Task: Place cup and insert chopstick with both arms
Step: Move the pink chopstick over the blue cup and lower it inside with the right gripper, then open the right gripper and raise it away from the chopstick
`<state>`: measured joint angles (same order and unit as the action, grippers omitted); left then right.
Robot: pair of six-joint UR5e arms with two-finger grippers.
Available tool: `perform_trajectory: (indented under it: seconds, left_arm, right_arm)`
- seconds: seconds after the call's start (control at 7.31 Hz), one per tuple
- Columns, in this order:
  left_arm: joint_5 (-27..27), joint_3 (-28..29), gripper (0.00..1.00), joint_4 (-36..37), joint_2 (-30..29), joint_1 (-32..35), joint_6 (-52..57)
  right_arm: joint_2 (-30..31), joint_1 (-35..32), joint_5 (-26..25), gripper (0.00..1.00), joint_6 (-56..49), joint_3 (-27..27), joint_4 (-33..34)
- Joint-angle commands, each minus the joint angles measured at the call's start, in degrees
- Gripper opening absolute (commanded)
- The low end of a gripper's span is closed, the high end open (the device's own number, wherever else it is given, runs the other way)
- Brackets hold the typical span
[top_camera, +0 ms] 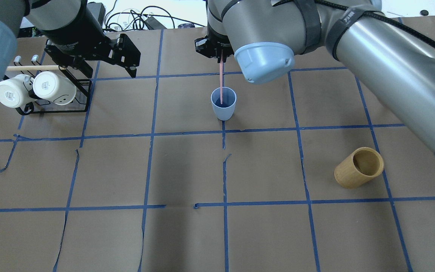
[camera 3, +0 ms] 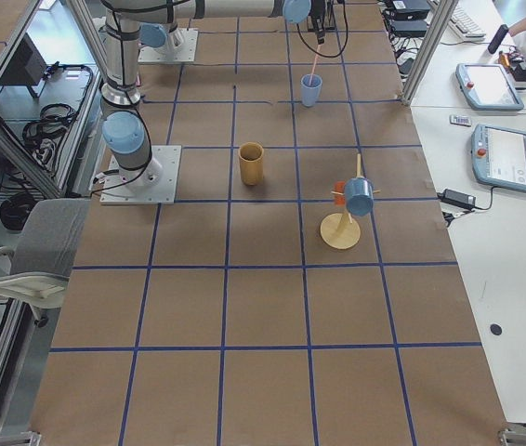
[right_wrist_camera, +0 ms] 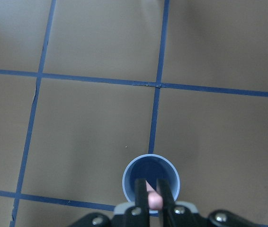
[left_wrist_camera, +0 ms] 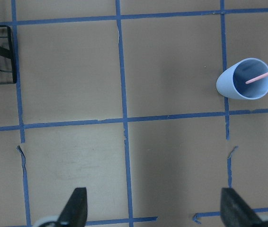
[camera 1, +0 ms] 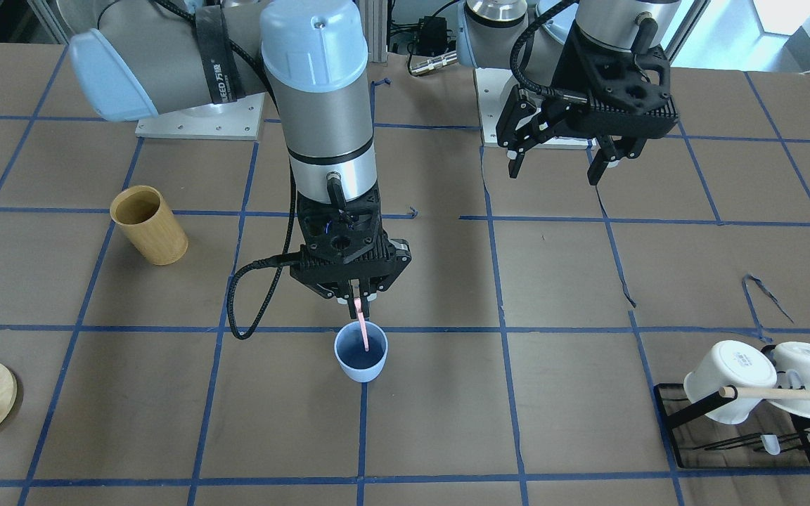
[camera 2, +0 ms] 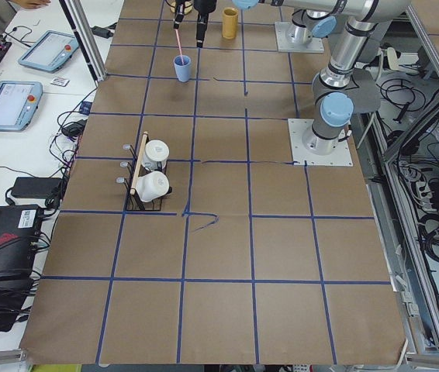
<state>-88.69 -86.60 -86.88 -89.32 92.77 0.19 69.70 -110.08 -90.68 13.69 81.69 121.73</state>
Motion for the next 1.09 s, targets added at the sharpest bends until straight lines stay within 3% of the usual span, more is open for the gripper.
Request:
perform_trajectory:
  seconds: [0.0, 0.14, 0.41, 0.68, 0.82, 0.96]
  left_arm:
    - [0.0, -0.2, 1.0, 0.1, 0.0, 0.0, -0.1]
    - [0.0, -0.2, 1.0, 0.1, 0.0, 0.0, -0.1]
    - [0.0, -0.2, 1.0, 0.1, 0.0, 0.0, -0.1]
    - [0.1, -0.1, 1.0, 0.0, -0.1, 0.0, -0.1]
    - [0.1, -0.1, 1.0, 0.1, -0.1, 0.0, -0.1]
    - [0.1, -0.1, 1.0, 0.1, -0.2, 0.0, -0.1]
  right_arm:
    - [-0.2, 0.0, -0.4, 0.21, -0.2, 4.9, 6.0]
    - [0.1, 0.0, -0.5, 0.25, 0.1, 4.9, 6.0]
    - [0.5, 0.0, -0.9, 0.7, 0.4, 3.5, 5.0]
    - [1.8, 1.4, -0.9, 0.76, -0.1, -6.9, -9.0]
    - [2.0, 3.0, -1.5, 0.76, -1.0, -11.9, -19.0]
    - [5.1, 5.6, -1.0, 0.77, -2.2, -13.4, -27.4]
